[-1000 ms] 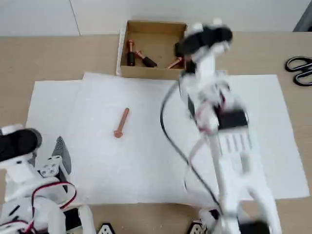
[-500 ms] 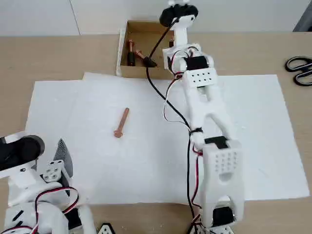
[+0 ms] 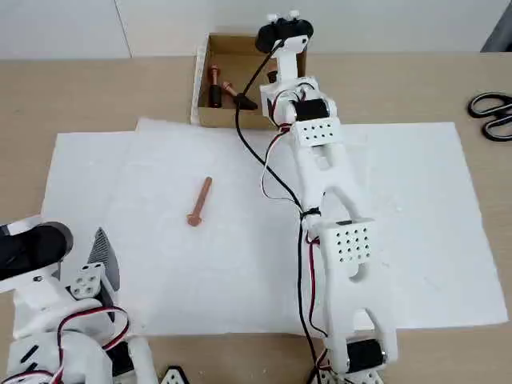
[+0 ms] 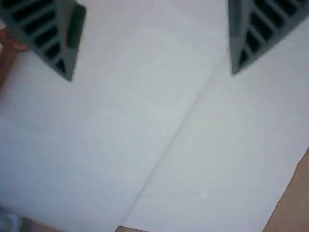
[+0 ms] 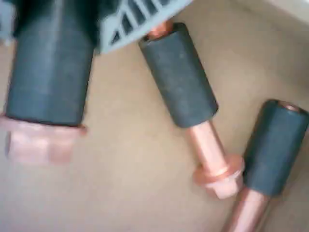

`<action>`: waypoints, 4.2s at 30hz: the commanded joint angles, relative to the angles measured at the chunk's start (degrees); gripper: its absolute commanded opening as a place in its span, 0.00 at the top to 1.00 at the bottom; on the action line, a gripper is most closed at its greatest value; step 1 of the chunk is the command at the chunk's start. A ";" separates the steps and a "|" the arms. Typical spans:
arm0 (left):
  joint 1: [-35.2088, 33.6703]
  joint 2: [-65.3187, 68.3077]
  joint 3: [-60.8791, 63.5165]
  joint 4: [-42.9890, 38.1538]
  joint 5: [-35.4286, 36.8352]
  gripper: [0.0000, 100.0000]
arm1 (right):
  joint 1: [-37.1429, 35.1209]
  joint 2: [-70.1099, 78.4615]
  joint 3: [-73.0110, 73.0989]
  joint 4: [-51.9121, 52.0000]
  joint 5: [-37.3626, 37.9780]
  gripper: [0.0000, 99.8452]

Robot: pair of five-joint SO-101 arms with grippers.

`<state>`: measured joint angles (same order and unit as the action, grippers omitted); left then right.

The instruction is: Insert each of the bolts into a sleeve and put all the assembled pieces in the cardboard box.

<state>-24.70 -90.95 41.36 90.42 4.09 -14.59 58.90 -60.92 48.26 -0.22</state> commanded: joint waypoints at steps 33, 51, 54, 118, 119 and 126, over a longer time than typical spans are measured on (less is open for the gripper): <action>-0.18 -0.18 0.04 -1.76 -0.18 0.80 | 0.22 8.13 -4.84 -6.73 -0.18 0.98; -0.09 -0.18 0.75 -2.20 -0.26 0.80 | 4.62 7.96 -27.78 11.56 -0.18 0.83; -0.09 -0.18 0.92 -2.46 -0.26 0.80 | 6.29 7.96 -36.04 21.32 -0.18 0.83; -0.35 -0.26 2.07 -2.20 -2.20 0.80 | 5.32 -24.22 27.60 40.57 -11.43 0.83; -0.35 -0.26 2.07 -2.20 -2.20 0.80 | 5.41 -23.43 27.60 40.57 -11.69 0.83; -0.35 -0.26 2.15 -2.20 -2.20 0.80 | 5.58 -19.47 27.60 40.31 -11.69 0.83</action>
<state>-24.70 -90.95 43.38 89.54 2.15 -9.05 39.65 -33.14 89.32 -11.47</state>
